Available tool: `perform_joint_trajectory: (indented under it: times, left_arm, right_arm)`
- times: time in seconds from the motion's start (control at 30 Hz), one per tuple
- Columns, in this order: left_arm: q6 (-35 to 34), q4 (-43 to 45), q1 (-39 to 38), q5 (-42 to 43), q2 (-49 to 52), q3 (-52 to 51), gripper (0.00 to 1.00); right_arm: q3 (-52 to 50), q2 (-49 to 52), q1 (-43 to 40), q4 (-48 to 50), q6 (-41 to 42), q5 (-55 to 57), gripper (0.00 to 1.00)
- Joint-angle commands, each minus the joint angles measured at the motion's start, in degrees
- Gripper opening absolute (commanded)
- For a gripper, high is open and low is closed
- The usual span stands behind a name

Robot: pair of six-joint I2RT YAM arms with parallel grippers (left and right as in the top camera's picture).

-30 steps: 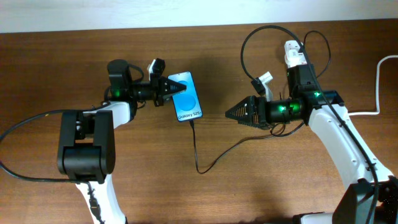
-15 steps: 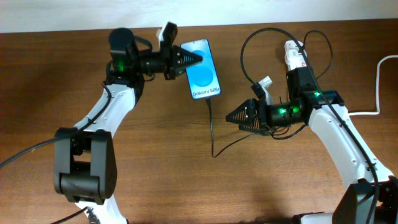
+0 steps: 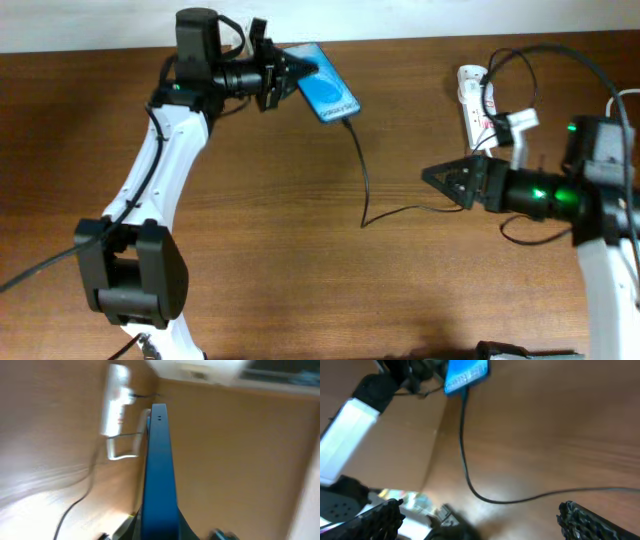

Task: Plug charger to phone and switch on socket
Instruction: 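Carry the phone with the left gripper and lower it onto the table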

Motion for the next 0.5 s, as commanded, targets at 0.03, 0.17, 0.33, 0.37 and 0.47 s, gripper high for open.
perform_joint_trajectory:
  times: [0.03, 0.17, 0.33, 0.37, 0.47]
  left_arm:
    - [24.5, -17.7, -1.4, -11.0, -1.2, 5.7, 0.00]
    - [45.4, -27.6, -1.9, -11.2, -1.2, 5.7, 0.00]
    - [62.1, -35.6, -1.9, -11.7, -1.1, 5.7, 0.00]
    - [63.6, -37.2, -1.9, -12.6, -1.1, 5.6, 0.00]
    - [69.7, -42.1, -1.9, -15.9, -0.7, 5.6, 0.00]
  right_arm:
    - [0.9, -3.7, -2.7, -0.7, -0.8, 8.2, 0.98]
    - [0.9, -3.8, -2.9, -3.1, -0.8, 12.6, 0.98]
    - [0.9, -3.8, -2.9, -4.8, -0.9, 16.0, 0.98]
    - [0.9, -3.8, -2.9, -5.0, -0.8, 16.7, 0.98]
    - [0.9, -3.7, -2.9, -5.6, -0.9, 18.3, 0.98]
